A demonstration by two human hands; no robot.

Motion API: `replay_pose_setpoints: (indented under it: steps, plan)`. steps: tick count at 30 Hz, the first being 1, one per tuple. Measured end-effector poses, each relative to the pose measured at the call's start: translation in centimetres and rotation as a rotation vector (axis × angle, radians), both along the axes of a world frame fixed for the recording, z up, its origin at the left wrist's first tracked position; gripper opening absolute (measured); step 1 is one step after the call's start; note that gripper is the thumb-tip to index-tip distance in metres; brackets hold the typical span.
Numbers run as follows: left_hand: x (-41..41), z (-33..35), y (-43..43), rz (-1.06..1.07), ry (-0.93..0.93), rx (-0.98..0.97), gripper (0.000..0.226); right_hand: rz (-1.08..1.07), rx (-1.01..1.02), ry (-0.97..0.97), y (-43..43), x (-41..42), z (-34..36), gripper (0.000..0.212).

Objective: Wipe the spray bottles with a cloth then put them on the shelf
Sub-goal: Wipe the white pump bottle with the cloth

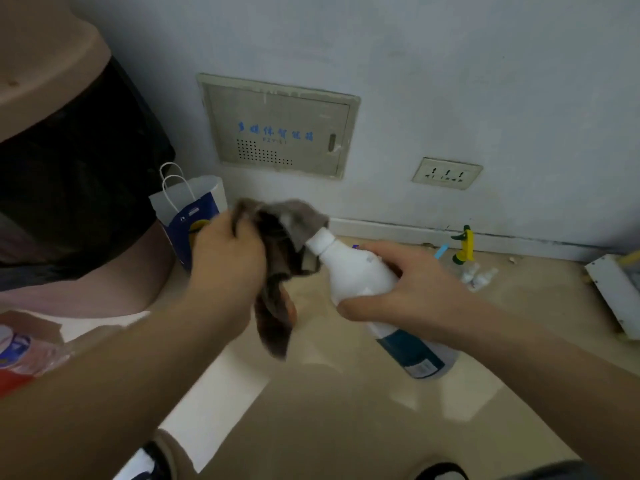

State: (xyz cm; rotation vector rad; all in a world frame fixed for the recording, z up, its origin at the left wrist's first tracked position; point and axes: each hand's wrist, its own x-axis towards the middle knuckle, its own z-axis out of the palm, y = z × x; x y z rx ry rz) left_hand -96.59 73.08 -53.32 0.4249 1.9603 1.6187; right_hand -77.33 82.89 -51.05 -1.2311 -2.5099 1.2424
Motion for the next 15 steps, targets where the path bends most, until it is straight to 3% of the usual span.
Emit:
replay_pose_setpoints:
  steps: [2,5,12,15]
  plan:
    - [1.9,-0.2,-0.8,-0.154,0.15,-0.098,0.015,-0.043,0.006,0.011,0.1,-0.2,0.1,0.047]
    - [3.1,0.2,-1.2,-0.287,0.133,-0.127,0.008,-0.077,0.035,-0.027,0.4,-0.1,0.0,0.049]
    - [2.0,1.9,-0.7,-0.078,-0.224,-0.062,0.016,-0.078,0.026,-0.062,0.4,0.3,0.1,0.052]
    - [2.0,1.6,-0.8,-0.125,-0.239,-0.07,0.021,-0.055,0.023,-0.086,0.1,0.2,0.0,0.059]
